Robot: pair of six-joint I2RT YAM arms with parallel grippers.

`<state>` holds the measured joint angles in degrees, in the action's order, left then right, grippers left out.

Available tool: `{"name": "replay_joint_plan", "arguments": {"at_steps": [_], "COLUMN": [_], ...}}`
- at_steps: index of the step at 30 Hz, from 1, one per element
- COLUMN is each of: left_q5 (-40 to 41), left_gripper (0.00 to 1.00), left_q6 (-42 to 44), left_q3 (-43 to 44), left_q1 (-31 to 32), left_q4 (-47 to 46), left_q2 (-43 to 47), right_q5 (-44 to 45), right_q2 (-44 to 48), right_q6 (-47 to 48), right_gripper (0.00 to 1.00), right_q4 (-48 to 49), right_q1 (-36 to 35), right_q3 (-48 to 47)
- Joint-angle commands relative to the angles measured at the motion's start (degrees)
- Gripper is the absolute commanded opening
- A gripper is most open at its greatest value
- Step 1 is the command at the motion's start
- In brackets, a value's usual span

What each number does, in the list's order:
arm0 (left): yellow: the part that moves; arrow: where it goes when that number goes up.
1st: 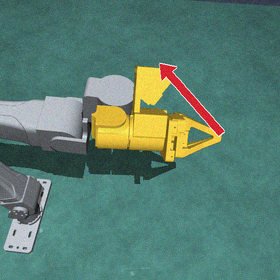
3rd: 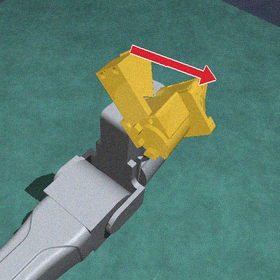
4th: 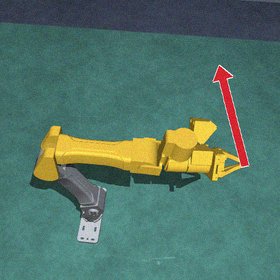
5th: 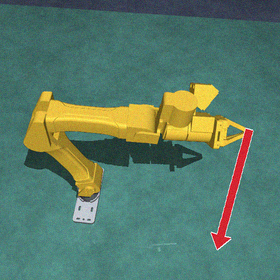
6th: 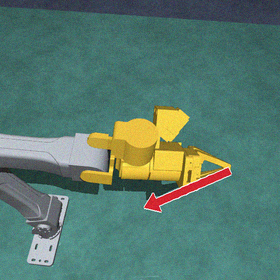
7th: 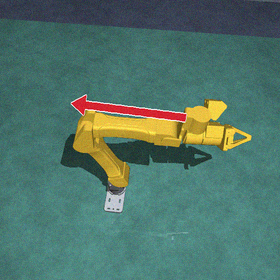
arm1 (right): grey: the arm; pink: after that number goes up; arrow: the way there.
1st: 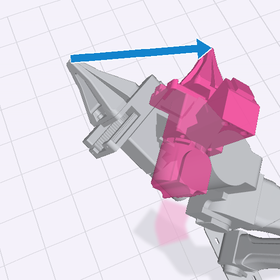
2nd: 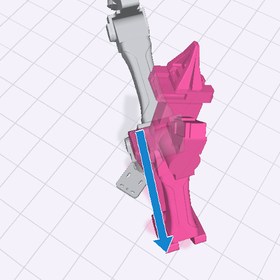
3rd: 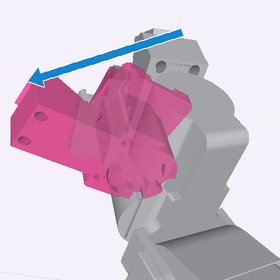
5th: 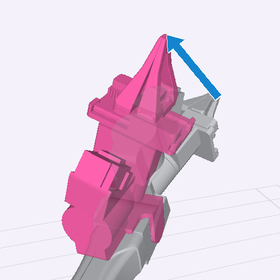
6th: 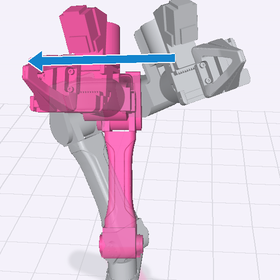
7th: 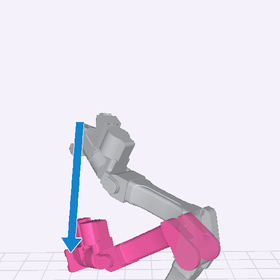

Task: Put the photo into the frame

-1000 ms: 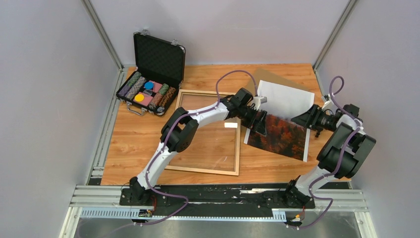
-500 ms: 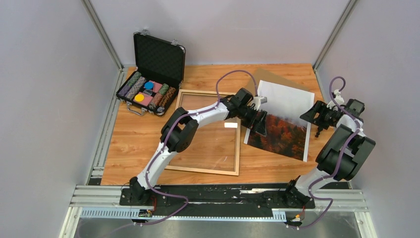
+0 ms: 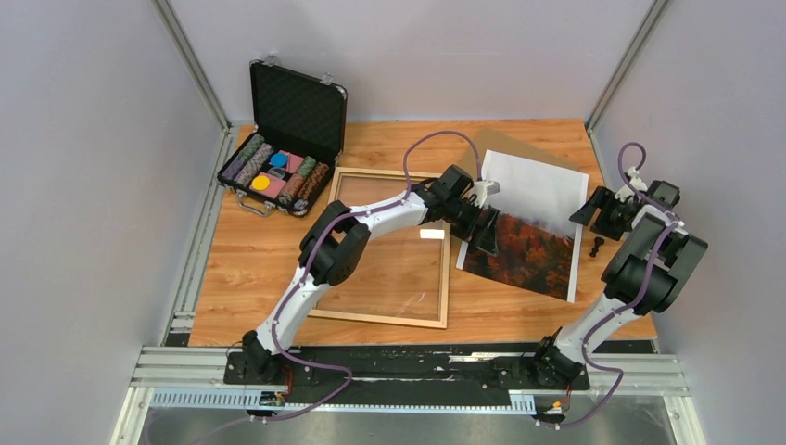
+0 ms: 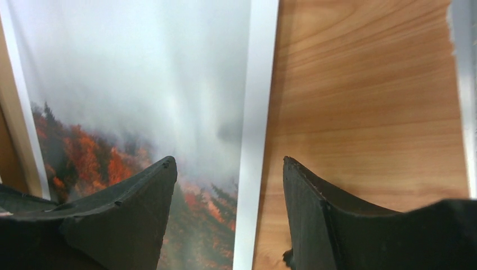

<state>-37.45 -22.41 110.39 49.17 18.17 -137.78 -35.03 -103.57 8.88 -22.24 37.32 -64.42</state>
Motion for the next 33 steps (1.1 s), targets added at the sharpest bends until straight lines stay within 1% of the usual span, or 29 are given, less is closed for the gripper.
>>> {"name": "replay_joint_plan", "arguments": {"at_steps": [1, 11, 17, 21, 27, 33], "left_q5": [2.97, 3.01, 3.00, 2.95, 2.65, 2.73], "left_gripper": [1.00, 1.00, 1.00, 1.00, 1.00, 1.00], "left_q6": [1.75, 1.94, 1.88, 2.02, 1.84, 1.94], "left_q3": [-1.41, -1.40, -1.15, -1.14, -1.06, -0.96], "left_q1": [0.22, 0.23, 0.27, 0.24, 0.17, 0.20], "left_q4": [3.27, 3.36, 3.36, 3.47, 3.49, 3.53], "left_q2": [0.57, 0.32, 0.13, 0.14, -0.11, 0.51], "right_q5": [2.06, -0.63, -5.67, -7.37, -14.17, -20.76], "right_q2": [-2.86, -11.15, -15.13, -16.87, -20.55, -20.10], "right_q6": [-1.26, -4.77, -7.71, -7.65, -8.47, -10.88], "right_gripper": [0.68, 0.66, 0.65, 0.64, 0.63, 0.60], "right_q4": [2.99, 2.91, 2.24, 1.09, -4.18, -4.63], "right_q1": [0.30, 0.21, -0.20, -0.67, -0.67, -0.65], "right_q3": [-4.48, -10.72, -13.40, -15.56, -20.95, -20.01]}}
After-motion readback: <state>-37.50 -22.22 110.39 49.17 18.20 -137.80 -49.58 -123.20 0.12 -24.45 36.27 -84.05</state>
